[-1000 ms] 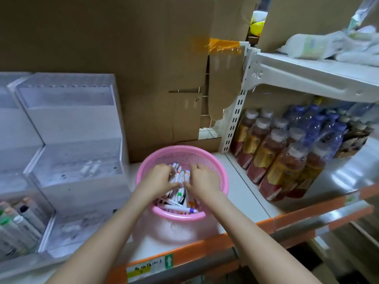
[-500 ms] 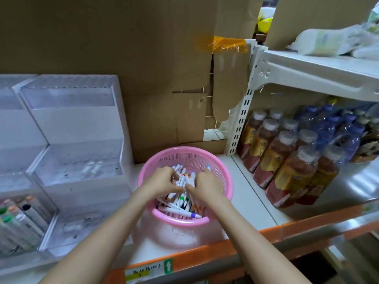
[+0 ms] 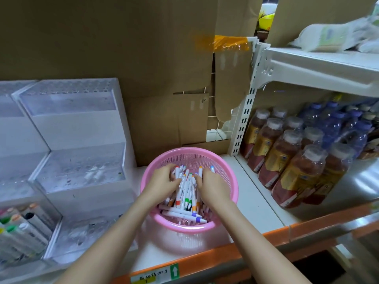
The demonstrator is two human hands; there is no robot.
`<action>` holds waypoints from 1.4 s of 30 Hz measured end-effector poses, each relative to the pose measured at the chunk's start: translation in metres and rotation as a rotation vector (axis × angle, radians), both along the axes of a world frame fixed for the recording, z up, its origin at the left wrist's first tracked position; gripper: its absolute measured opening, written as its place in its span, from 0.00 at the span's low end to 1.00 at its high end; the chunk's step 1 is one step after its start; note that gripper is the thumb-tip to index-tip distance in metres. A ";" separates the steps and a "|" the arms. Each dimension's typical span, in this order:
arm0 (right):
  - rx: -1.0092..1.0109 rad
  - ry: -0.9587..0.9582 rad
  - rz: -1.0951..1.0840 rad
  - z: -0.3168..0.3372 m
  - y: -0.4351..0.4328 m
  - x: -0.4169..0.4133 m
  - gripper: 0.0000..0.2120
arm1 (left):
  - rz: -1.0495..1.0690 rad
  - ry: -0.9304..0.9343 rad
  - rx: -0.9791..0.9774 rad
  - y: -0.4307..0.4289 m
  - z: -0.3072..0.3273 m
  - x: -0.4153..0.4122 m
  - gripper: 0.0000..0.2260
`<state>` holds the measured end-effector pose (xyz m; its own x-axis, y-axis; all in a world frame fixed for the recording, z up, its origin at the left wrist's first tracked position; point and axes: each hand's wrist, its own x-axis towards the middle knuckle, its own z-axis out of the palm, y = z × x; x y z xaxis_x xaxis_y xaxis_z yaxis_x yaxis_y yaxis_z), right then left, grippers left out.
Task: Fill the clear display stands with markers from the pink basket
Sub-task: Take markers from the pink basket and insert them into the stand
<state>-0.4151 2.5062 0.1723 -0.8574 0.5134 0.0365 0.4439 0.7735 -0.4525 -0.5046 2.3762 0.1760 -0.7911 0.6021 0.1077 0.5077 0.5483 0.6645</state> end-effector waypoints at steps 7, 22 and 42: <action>-0.157 0.096 0.027 0.003 0.003 0.000 0.14 | 0.005 -0.024 0.158 -0.003 -0.002 -0.004 0.22; -0.347 0.321 0.108 0.007 0.005 -0.001 0.23 | -0.049 0.046 0.296 -0.007 0.005 0.001 0.20; -0.335 0.713 0.260 0.064 -0.104 0.017 0.22 | -0.004 0.317 0.638 -0.114 0.070 0.046 0.17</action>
<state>-0.3976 2.4023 0.2363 -0.7788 0.3826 0.4970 -0.2110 0.5863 -0.7821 -0.4585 2.2621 0.2465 -0.6611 0.3474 0.6651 0.7311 0.0992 0.6750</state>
